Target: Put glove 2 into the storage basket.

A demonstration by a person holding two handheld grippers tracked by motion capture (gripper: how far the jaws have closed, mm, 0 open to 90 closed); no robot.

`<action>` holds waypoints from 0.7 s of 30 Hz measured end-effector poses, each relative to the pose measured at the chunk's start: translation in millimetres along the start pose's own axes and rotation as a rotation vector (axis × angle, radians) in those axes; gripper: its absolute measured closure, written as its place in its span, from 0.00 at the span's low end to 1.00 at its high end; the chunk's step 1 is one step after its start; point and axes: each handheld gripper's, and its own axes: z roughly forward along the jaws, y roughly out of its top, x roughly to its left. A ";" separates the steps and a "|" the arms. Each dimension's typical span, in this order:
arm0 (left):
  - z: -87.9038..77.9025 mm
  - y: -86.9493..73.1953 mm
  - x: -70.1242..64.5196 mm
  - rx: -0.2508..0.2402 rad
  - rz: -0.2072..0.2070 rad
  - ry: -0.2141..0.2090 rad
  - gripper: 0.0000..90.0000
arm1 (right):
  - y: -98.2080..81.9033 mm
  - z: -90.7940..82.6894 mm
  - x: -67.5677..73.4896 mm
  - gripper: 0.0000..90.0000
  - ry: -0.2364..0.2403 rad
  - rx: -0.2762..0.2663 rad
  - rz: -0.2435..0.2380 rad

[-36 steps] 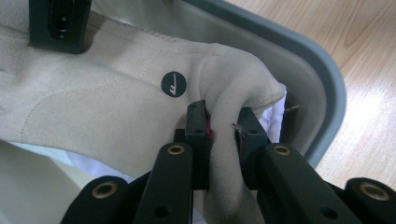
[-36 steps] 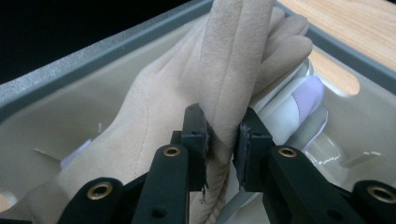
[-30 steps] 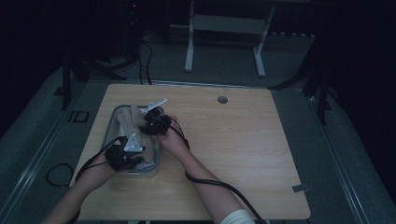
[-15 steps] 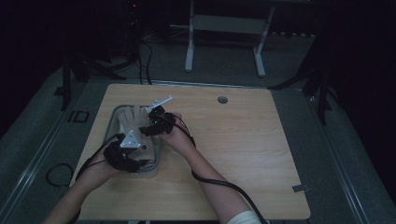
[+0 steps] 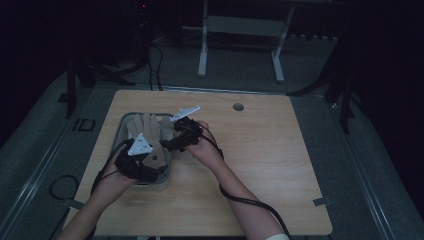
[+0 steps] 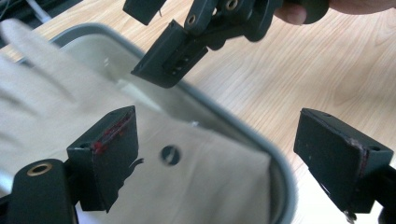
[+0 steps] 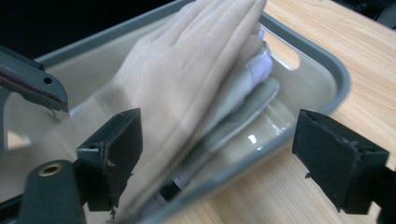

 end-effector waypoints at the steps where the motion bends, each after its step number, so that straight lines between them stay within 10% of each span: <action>1: 2.2 1.2 -4.9 -0.016 -0.002 -0.004 0.16 | -2.2 -3.3 -0.6 0.17 -0.004 -0.004 -0.016; 21: 47.4 16.0 -68.9 -0.066 0.013 -0.151 0.16 | -70.7 -63.8 -23.5 0.17 -0.056 -0.003 -0.067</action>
